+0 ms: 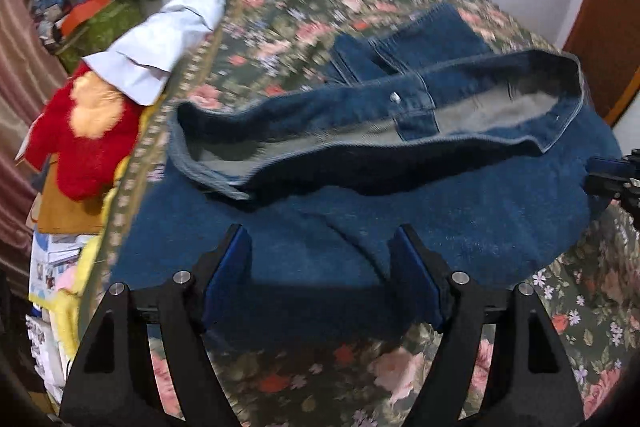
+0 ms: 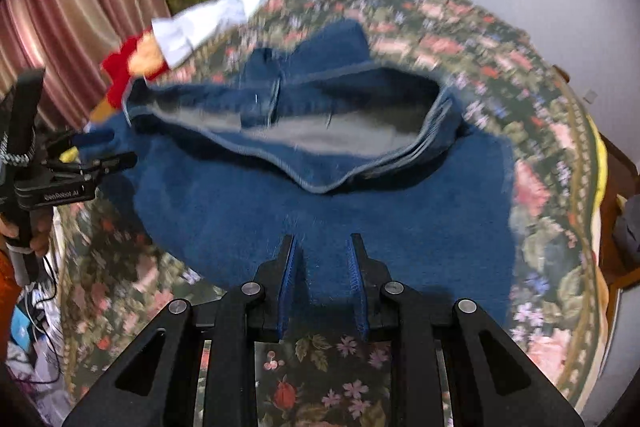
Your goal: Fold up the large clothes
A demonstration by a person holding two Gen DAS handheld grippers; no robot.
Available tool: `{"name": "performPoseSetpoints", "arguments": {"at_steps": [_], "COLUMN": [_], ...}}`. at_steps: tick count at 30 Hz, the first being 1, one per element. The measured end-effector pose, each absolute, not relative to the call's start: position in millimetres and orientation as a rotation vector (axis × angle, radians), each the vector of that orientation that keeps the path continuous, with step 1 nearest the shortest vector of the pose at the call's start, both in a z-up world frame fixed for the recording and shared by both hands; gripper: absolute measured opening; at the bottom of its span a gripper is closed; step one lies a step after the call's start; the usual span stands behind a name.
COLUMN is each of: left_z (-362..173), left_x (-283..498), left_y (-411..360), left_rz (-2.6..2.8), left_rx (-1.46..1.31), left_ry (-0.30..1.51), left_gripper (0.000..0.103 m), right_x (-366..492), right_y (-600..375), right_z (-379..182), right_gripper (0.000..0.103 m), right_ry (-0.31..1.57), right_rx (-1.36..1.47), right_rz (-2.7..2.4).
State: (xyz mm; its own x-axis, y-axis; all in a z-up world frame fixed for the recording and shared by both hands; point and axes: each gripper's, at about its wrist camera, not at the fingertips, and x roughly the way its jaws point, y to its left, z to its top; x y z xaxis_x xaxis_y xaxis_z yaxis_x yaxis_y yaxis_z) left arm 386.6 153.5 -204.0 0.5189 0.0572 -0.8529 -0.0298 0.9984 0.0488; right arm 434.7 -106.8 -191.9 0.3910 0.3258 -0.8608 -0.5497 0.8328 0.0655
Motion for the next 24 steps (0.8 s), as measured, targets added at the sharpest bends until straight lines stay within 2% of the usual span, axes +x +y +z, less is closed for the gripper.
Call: {"name": "performPoseSetpoints", "arguments": {"at_steps": [6,15,19,21,24], "left_z": [-235,-204,-220,-232,-233], "left_x": [422,467,490,492,487], "left_y": [158,198,232,242,248], "left_rz": [0.096,0.236,0.329,0.324,0.312], "left_rx": [0.069,0.044,-0.033,-0.084,-0.12], "left_ry": [1.057,0.948,1.008,1.033,1.025], "left_gripper": [0.075,0.075,0.075,0.082,0.083], "right_x": [463,525,557,566,562], "right_y": [-85,-64,-56,-51,-53], "right_z": [-215,-191,-192,-195,-183], "right_gripper": [0.021,0.021,0.021,0.021,0.02], "right_ry": [1.039,0.913,0.9,0.901,0.853], "right_rx": [-0.24,-0.224,-0.173,-0.174,-0.173], "right_rz": [0.558,0.506,0.448,0.428,0.415]}}
